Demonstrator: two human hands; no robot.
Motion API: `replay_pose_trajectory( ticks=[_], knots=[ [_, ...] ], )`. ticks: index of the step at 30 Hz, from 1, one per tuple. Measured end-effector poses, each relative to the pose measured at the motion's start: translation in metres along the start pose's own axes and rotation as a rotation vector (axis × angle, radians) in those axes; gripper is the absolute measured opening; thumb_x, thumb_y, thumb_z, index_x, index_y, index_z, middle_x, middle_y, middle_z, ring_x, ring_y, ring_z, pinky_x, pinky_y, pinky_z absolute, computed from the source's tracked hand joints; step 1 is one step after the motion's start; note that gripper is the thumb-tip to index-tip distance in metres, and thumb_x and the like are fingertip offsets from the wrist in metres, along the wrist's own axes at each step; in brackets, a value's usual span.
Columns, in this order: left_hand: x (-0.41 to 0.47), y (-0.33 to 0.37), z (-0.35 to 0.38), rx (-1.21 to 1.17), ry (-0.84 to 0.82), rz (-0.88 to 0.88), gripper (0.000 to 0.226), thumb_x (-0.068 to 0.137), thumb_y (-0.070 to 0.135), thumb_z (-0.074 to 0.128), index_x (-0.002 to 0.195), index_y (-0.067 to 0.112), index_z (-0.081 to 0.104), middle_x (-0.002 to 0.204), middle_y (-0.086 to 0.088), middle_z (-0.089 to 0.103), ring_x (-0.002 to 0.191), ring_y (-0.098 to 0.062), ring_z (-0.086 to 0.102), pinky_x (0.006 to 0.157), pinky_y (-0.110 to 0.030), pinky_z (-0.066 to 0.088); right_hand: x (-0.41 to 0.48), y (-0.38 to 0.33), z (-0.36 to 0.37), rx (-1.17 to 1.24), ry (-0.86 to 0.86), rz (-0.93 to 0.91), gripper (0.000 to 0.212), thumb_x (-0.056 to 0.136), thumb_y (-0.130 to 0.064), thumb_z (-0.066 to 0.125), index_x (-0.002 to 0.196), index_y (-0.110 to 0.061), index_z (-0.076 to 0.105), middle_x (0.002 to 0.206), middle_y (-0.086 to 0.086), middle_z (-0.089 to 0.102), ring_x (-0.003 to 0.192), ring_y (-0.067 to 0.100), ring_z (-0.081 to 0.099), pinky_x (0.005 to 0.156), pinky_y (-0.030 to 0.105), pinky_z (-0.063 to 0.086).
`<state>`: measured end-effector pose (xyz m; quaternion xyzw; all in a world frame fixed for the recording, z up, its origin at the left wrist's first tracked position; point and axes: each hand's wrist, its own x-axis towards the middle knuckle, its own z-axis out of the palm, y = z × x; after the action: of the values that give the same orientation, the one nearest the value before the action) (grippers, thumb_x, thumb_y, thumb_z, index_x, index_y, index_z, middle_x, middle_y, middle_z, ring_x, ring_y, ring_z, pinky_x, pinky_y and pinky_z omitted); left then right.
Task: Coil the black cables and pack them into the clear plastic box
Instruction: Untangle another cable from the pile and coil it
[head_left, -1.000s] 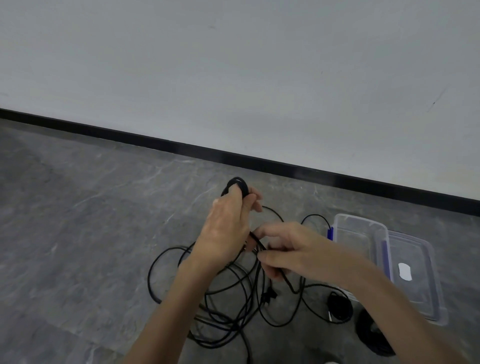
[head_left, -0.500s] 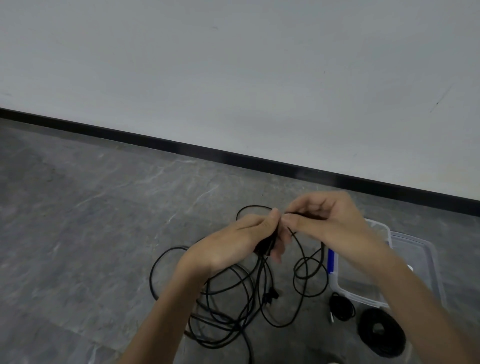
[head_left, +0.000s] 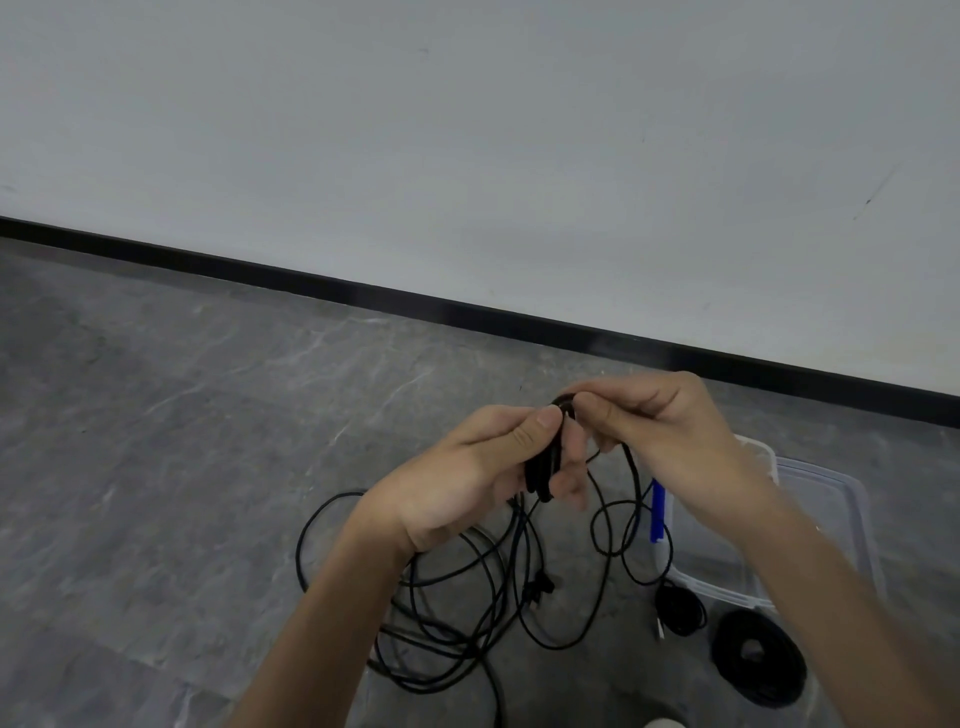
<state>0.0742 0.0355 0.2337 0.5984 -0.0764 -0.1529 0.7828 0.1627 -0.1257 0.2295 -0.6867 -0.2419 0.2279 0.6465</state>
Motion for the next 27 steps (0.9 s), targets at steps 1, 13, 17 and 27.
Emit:
replay_pose_trajectory(
  ticks=[1,13,17,27],
  knots=[
    [0.000,-0.001,0.000,-0.001,0.004,0.016,0.032,0.100,0.029,0.031,0.085,0.011,0.053,0.068,0.008,0.053,0.075,-0.015,0.058,0.079,-0.024,0.046,0.000,0.001,0.001,-0.008,-0.011,0.008,0.024,0.078,-0.027,0.064,0.095,-0.018,0.077,0.073,0.012,0.072,0.067,0.026,0.066,0.062,0.030,0.053],
    [0.004,-0.003,-0.001,-0.185,0.136,0.163,0.025,0.100,0.019,0.030,0.093,0.012,0.053,0.075,0.007,0.057,0.080,-0.013,0.059,0.075,-0.033,0.049,0.000,0.009,0.013,-0.136,-0.144,0.083,0.041,0.096,-0.002,0.048,0.092,-0.038,0.066,0.066,-0.011,0.067,0.062,0.003,0.064,0.064,0.020,0.055],
    [0.005,-0.004,-0.004,-0.247,0.178,0.199,0.023,0.100,0.018,0.033,0.099,0.013,0.055,0.080,0.005,0.059,0.085,-0.014,0.060,0.068,-0.032,0.051,-0.004,0.008,0.020,-0.227,-0.226,0.102,0.041,0.098,-0.001,0.043,0.083,-0.036,0.058,0.065,-0.001,0.065,0.063,0.011,0.064,0.065,0.023,0.054],
    [0.012,-0.012,0.000,0.092,0.343,0.192,0.026,0.100,0.026,0.035,0.094,0.024,0.060,0.084,0.007,0.061,0.089,-0.022,0.058,0.066,-0.040,0.051,-0.004,0.016,0.029,-0.440,-0.304,0.208,0.038,0.101,-0.015,0.044,0.134,-0.029,0.037,0.084,0.004,0.071,0.077,0.010,0.068,0.085,0.032,0.055]
  ],
)
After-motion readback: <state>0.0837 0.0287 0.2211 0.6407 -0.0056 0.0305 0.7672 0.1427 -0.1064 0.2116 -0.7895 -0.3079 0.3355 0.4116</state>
